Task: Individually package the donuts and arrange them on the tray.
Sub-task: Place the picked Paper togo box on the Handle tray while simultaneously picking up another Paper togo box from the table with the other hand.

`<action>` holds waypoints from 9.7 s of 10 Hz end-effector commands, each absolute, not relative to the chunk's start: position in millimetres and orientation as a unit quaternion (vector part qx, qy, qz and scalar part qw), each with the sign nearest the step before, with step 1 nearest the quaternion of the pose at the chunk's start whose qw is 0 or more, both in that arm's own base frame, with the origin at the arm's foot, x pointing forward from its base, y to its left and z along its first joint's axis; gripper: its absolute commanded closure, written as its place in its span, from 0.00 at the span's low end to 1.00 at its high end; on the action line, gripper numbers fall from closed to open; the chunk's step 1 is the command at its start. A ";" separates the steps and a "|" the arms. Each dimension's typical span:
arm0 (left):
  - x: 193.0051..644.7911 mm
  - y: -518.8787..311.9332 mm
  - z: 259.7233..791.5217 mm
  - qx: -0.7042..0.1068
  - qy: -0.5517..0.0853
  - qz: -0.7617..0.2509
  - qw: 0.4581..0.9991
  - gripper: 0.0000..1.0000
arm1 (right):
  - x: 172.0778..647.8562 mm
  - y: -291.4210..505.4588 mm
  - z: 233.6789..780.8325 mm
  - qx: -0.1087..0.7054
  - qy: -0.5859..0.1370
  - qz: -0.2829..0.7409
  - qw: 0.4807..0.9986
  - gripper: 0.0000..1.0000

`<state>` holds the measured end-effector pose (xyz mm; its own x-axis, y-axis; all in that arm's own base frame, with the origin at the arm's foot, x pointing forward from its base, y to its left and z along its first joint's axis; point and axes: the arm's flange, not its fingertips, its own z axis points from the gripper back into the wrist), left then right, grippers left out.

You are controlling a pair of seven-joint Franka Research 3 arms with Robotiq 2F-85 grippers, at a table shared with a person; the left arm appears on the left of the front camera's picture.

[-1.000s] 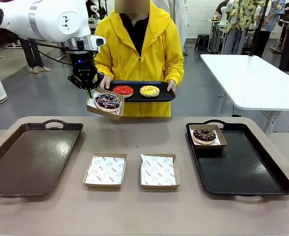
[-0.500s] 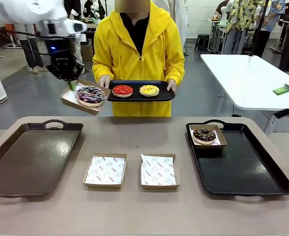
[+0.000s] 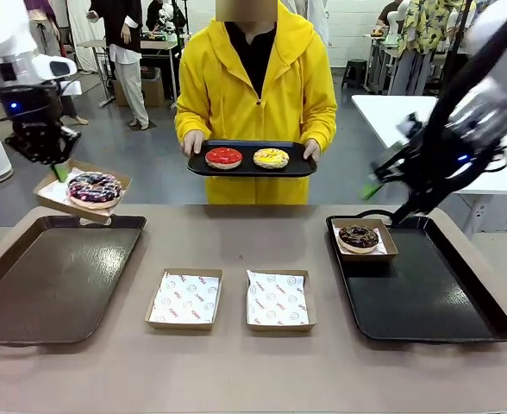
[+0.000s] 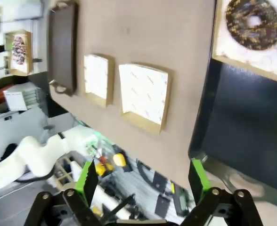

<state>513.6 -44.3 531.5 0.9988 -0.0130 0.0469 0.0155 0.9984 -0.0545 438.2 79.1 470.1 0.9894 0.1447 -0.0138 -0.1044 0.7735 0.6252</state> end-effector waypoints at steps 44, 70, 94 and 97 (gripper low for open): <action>547.0 15.8 415.6 -0.021 -0.034 0.084 0.996 0.99 | 361.5 275.9 330.8 -0.004 -0.083 -0.036 0.996 0.00; 597.9 -24.4 372.2 0.009 -0.046 -0.009 0.999 0.07 | 374.6 274.4 304.7 -0.003 -0.060 -0.036 0.998 1.00; 413.6 215.8 440.6 -0.580 -0.053 0.073 0.809 0.00 | 589.3 294.4 449.7 0.062 -0.021 -0.031 0.997 1.00; 413.0 211.7 434.2 -0.573 -0.044 0.073 0.815 0.00 | 596.0 294.8 443.9 0.063 -0.024 -0.019 0.998 1.00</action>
<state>416.7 206.7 435.2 0.9868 0.1617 -0.0091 -0.0631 0.3326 -0.9410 589.0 293.3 444.0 0.9971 -0.0676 0.0337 0.0625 0.9890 0.1343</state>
